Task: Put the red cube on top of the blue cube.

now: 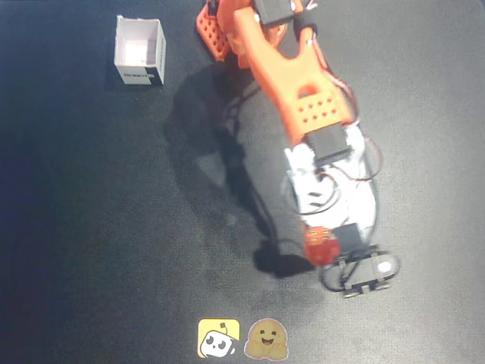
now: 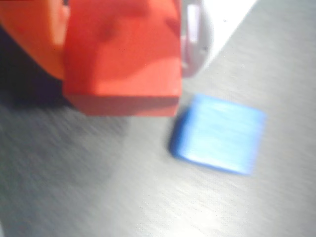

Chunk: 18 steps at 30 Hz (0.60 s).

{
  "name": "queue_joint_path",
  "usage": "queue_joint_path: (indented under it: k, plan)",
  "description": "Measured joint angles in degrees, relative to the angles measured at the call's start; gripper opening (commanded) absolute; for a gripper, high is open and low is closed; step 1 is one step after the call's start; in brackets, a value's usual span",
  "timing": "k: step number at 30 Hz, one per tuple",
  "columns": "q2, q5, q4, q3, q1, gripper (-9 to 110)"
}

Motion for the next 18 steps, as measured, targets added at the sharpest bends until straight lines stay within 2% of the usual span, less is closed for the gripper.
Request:
queue_joint_path:
  k: [18]
  plan:
    - [-3.87, 2.72, -3.78, -0.44, -5.36, 7]
